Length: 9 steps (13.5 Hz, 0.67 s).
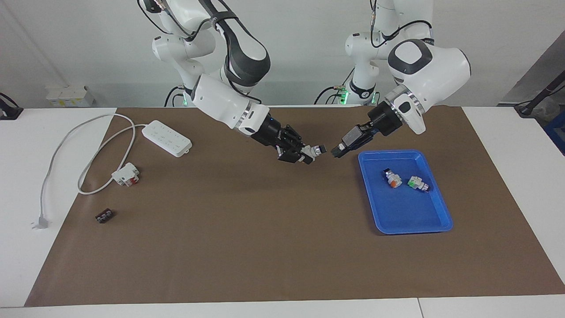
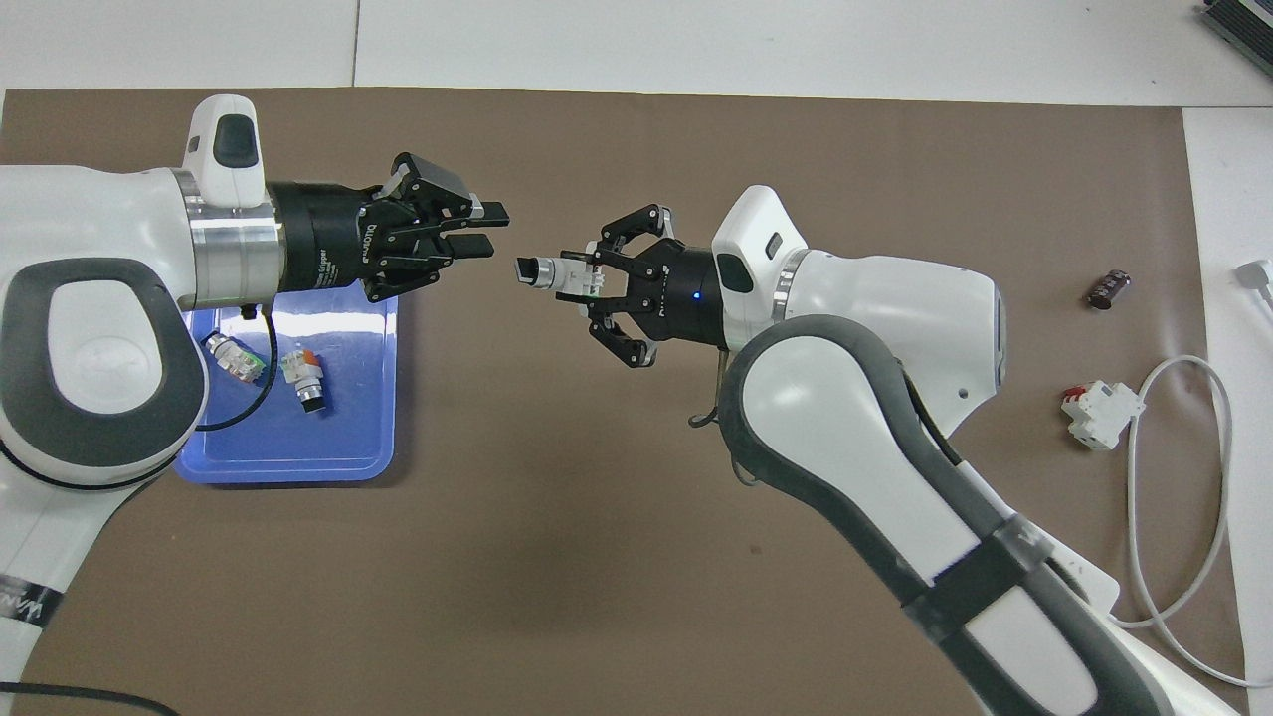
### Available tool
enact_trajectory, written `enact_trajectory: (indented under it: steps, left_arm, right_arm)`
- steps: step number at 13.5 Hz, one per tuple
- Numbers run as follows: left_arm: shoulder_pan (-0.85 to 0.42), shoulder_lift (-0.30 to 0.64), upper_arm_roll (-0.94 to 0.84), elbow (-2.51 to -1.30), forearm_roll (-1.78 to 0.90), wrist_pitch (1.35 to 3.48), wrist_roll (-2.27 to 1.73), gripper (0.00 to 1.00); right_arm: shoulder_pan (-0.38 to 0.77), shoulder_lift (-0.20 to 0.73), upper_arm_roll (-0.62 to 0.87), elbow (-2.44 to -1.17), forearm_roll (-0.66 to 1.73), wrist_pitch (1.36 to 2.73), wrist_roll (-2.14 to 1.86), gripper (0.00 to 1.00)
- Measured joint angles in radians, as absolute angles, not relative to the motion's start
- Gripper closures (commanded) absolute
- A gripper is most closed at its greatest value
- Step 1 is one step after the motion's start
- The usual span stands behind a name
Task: Turn and place switch with both arms
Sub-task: 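Bring the connector to the left gripper and close the left gripper on it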
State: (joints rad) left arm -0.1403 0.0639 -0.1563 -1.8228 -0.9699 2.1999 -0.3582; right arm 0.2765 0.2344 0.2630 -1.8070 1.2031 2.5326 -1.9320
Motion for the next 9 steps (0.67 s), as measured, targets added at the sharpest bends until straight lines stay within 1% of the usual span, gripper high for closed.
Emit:
enact_trajectory:
  steps: [5, 7, 9]
  left_arm:
    - [-0.162, 0.068, -0.16, -1.831, -0.959, 2.2, -0.358, 0.69]
    - [-0.162, 0.068, -0.16, -1.832, -0.954, 2.198, -0.358, 0.72]
    - [-0.162, 0.068, -0.16, -1.832, -0.951, 2.194, -0.358, 0.72]
  right_arm:
    - [0.276, 0.234, 0.262, -1.81, 1.203, 2.533, -1.932, 1.0]
    - [0.276, 0.233, 0.262, -1.812, 1.203, 2.533, -1.932, 1.0]
    - [0.276, 0.232, 0.262, -1.814, 1.203, 2.533, -1.932, 1.0]
